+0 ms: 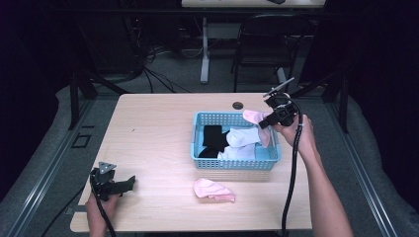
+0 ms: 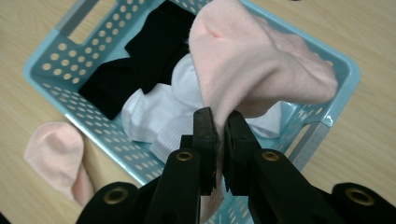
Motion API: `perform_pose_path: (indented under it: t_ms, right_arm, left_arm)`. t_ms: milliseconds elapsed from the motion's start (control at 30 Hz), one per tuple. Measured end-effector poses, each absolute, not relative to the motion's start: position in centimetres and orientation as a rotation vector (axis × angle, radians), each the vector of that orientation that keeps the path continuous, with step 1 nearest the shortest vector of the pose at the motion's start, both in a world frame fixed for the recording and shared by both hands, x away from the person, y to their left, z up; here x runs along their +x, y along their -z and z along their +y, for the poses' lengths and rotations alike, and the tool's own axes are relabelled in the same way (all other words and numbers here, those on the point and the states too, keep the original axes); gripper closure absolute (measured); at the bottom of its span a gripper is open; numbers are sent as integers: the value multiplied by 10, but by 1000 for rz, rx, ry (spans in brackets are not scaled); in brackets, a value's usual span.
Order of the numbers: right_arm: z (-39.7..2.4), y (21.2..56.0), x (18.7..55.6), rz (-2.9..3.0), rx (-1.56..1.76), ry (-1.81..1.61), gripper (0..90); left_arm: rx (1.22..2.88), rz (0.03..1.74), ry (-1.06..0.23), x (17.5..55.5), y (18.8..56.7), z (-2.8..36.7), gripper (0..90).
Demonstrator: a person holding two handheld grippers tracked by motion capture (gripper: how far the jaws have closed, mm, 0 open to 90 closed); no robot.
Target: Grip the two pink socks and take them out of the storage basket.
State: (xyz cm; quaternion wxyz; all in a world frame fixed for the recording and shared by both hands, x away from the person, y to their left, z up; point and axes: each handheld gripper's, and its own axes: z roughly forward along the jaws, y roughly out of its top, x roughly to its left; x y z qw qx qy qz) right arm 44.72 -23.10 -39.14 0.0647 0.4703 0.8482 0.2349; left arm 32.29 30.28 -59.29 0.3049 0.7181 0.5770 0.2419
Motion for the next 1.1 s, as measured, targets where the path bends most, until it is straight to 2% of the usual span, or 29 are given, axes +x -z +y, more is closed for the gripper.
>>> perform_pose_path:
  t_ms: [267,467,1100]
  right_arm:
    - [-221,366,418,2582,1313,-746,845]
    - [-213,363,391,2619,1238,-814,841]
    - [-178,402,321,2800,994,-882,834]
  left_arm:
    - [1902,1529,-640,323,593,303,20]
    - [1901,1529,-640,323,593,303,20]
    - [1901,1529,-639,323,593,303,20]
